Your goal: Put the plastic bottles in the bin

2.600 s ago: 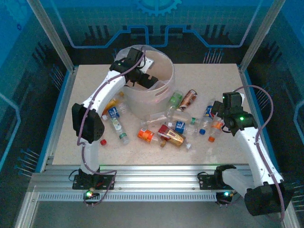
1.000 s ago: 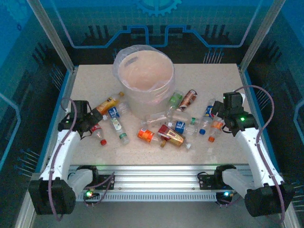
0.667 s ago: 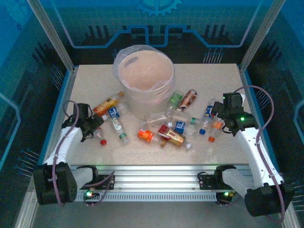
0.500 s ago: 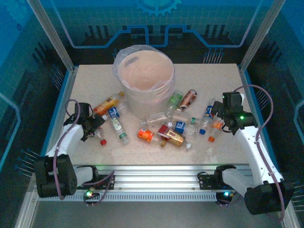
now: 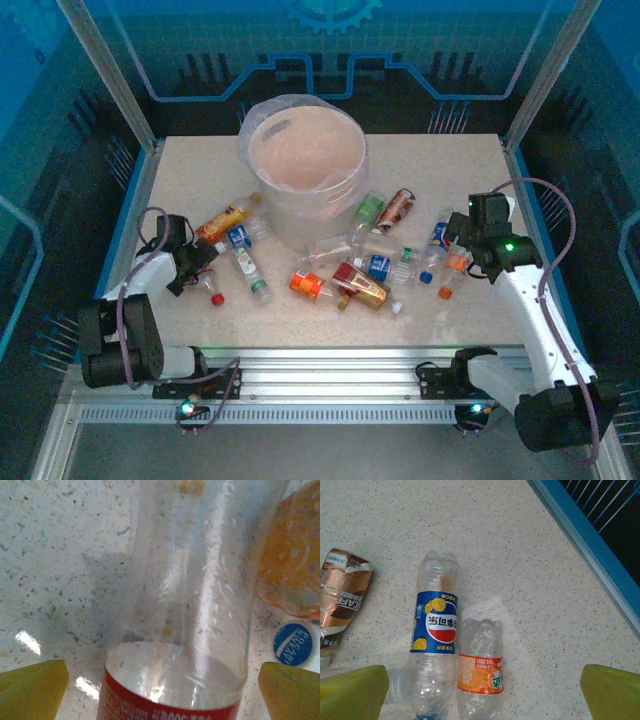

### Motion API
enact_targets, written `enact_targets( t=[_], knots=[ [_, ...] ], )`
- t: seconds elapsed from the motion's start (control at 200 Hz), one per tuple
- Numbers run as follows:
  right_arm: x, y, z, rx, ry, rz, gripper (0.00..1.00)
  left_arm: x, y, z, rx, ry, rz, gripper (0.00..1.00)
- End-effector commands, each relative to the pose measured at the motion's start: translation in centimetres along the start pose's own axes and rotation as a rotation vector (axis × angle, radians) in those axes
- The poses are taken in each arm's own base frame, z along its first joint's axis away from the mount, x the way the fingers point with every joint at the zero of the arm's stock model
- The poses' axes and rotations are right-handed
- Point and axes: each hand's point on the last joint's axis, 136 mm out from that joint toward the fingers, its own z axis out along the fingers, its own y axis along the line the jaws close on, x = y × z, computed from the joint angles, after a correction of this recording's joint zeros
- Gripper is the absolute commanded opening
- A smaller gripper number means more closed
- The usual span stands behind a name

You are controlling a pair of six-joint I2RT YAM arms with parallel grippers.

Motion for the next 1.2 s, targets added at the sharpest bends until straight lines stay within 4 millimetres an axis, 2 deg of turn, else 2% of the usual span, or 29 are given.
enact_targets(
  t=[0.0,0.32,0.385,0.525,0.7,1.001,1.196],
  knots=[
    [-0.2,-0.2,-0.5,0.01,-0.004,0.009,1.0,0.4,0.4,1.0,0.006,0.029,-0.032,0.99],
    [-0.3,-0.8,-0.9,0.03,-0.016,0.008,1.0,0.7,0.3,2.8,0.035,0.083,-0.09,0.92],
    [-0.3,-0.9,-1.0,0.038,-0.015,0.007,1.0,0.7,0.2,3.1,0.042,0.091,-0.101,0.88],
    [-0.1,-1.2,-1.1,0.047,-0.015,0.006,1.0,0.7,0.3,3.4,0.043,0.097,-0.112,0.72],
    [-0.3,-1.3,-1.2,0.048,-0.025,0.012,1.0,0.8,0.3,3.1,0.052,0.093,-0.126,0.63],
    [-0.3,-1.2,-1.2,0.04,-0.023,0.019,1.0,-0.4,-0.4,0.8,0.086,0.032,-0.118,0.46],
    [-0.3,-1.0,-1.2,0.031,-0.025,0.022,1.0,-2.0,-0.9,-2.8,0.118,-0.057,-0.097,0.42]
  ],
)
